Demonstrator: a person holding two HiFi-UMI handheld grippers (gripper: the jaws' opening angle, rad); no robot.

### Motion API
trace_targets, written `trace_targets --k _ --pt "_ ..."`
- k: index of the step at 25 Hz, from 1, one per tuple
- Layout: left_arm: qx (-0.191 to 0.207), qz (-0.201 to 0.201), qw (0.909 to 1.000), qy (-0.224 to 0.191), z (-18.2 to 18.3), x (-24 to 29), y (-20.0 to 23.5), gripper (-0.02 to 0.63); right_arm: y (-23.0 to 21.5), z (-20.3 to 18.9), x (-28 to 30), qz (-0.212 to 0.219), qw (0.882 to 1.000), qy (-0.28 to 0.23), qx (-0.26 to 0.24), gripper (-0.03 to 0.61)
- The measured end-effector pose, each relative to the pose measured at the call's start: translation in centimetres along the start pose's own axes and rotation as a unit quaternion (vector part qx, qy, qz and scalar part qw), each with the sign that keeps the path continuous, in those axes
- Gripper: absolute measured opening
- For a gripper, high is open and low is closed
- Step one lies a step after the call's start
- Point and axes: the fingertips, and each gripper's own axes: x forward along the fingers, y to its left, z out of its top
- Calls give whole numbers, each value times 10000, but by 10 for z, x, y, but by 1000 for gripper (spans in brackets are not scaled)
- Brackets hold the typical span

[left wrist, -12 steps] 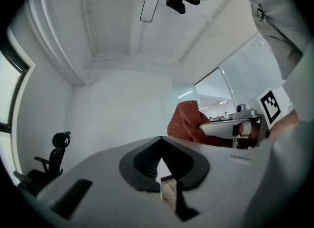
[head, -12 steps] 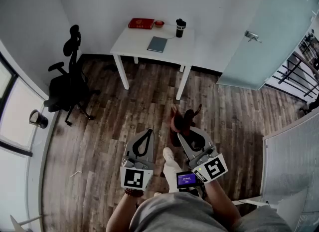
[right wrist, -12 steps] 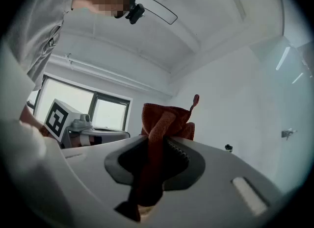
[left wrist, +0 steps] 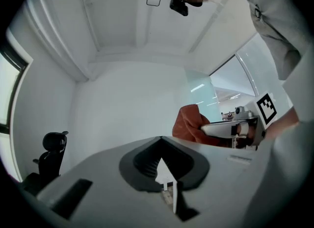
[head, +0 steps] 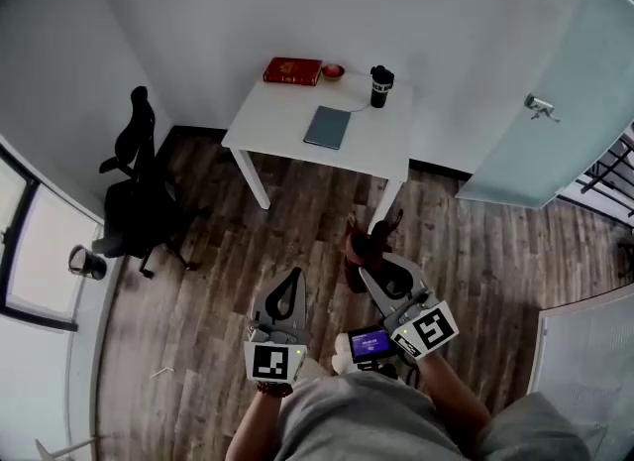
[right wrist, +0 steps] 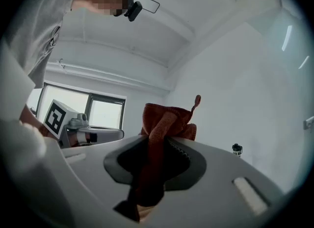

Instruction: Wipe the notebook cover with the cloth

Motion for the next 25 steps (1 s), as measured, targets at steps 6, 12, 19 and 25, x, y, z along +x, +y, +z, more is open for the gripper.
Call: trace_targets --k 6,12,19,25 --pt "57 -112 9999 36 -18 81 68 0 -60 -24 92 28 9996 275 -51 106" --pt "-78 -497 9987 -5 -32 161 136 0 -120 -40 172 -473 9977 482 80 107" --pt "-265 -982 9945 230 -44 230 202 0 -173 -26 235 -1037 9927 598 127 107" --pt "-216 -1321 9905 304 -65 296 234 0 -227 -36 273 -1359 9885 639 172 107"
